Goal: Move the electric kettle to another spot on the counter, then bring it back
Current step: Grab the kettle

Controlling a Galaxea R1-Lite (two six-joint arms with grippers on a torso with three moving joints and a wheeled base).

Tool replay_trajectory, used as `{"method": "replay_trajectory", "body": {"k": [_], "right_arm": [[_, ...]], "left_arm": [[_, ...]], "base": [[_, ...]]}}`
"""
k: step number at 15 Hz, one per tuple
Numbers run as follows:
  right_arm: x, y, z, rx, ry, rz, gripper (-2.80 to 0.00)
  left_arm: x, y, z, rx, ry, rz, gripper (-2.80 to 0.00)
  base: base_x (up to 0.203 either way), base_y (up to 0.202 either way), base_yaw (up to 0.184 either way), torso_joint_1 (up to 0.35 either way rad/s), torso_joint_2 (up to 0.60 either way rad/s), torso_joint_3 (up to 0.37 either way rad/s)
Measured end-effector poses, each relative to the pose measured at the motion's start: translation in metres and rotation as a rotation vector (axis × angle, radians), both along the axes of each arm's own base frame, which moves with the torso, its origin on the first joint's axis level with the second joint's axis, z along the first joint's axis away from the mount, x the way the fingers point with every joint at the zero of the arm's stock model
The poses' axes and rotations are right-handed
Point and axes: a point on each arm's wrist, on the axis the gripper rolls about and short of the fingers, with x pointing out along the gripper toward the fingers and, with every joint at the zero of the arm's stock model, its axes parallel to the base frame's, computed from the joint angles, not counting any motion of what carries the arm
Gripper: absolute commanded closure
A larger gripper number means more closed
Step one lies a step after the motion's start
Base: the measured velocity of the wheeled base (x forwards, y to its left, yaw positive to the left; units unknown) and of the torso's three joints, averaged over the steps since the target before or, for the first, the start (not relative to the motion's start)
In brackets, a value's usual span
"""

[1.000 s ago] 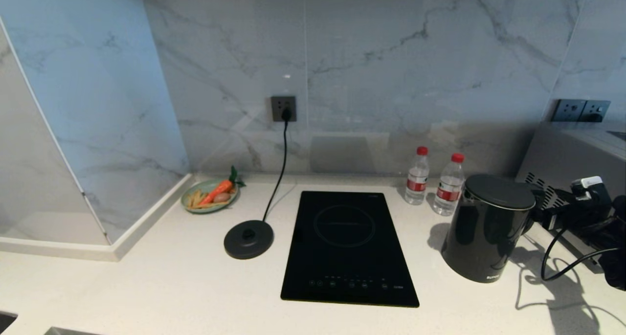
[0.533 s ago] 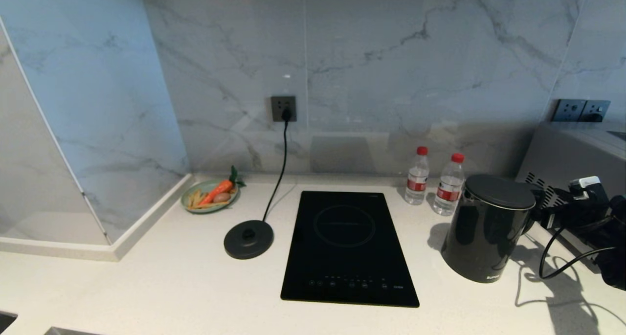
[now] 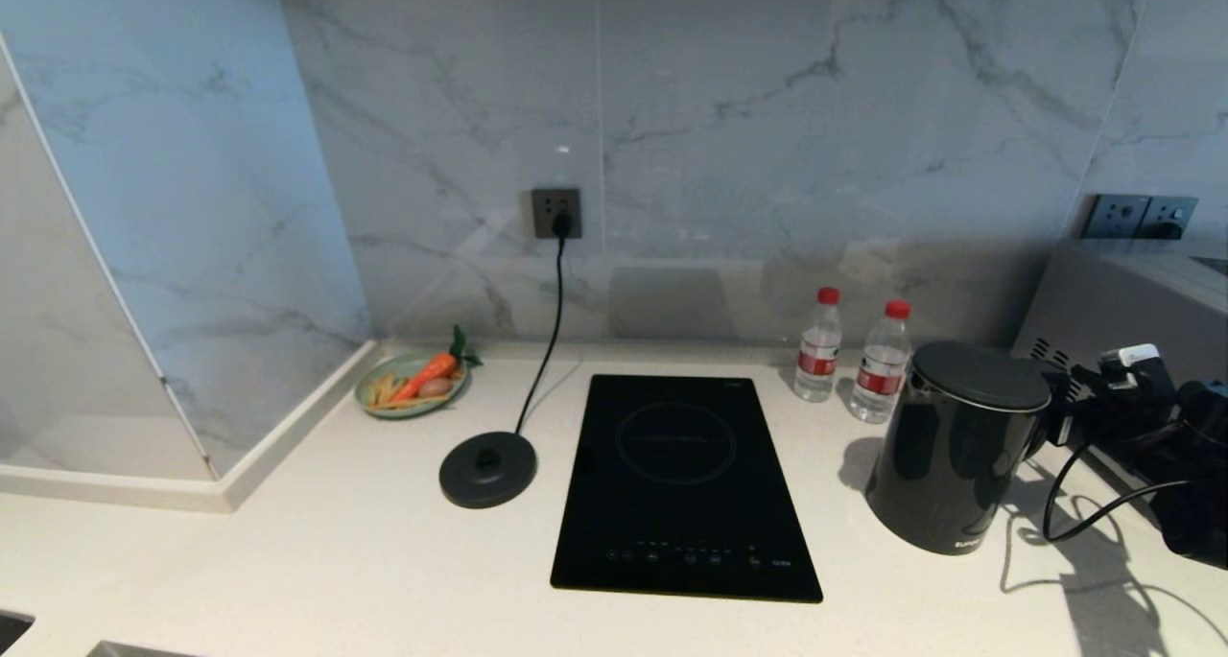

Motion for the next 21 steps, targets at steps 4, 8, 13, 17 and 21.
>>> {"method": "replay_trajectory", "body": {"k": [4, 8, 13, 17, 21], "right_arm": [[0.0044, 0.0023, -0.0007, 0.014, -0.006, 0.006, 0.00], [0.0053, 0.0027, -0.0013, 0.017, -0.007, 0.008, 0.00], [0.0053, 0.0023, 0.0000, 0.006, -0.026, 0.010, 0.00], [0.0045, 0.0026, -0.0006, 0.006, -0.027, 0.009, 0.00], [0.0039, 0.0029, -0.0020, 0.005, -0.035, 0.008, 0.00]], "left_arm": [[0.0000, 0.0000, -0.0001, 0.001, 0.000, 0.000, 0.00], [0.0000, 0.0000, 0.0000, 0.000, 0.000, 0.000, 0.00], [0.0000, 0.0000, 0.0000, 0.000, 0.000, 0.000, 0.00], [0.0000, 0.0000, -0.0001, 0.000, 0.000, 0.000, 0.00], [0.0000, 0.0000, -0.0001, 0.000, 0.000, 0.000, 0.00]], "base": [[0.000, 0.000, 0.000, 0.000, 0.00, 0.000], [0.000, 0.000, 0.000, 0.000, 0.00, 0.000], [0.000, 0.000, 0.000, 0.000, 0.00, 0.000], [0.000, 0.000, 0.000, 0.000, 0.00, 0.000], [0.000, 0.000, 0.000, 0.000, 0.00, 0.000]]}}
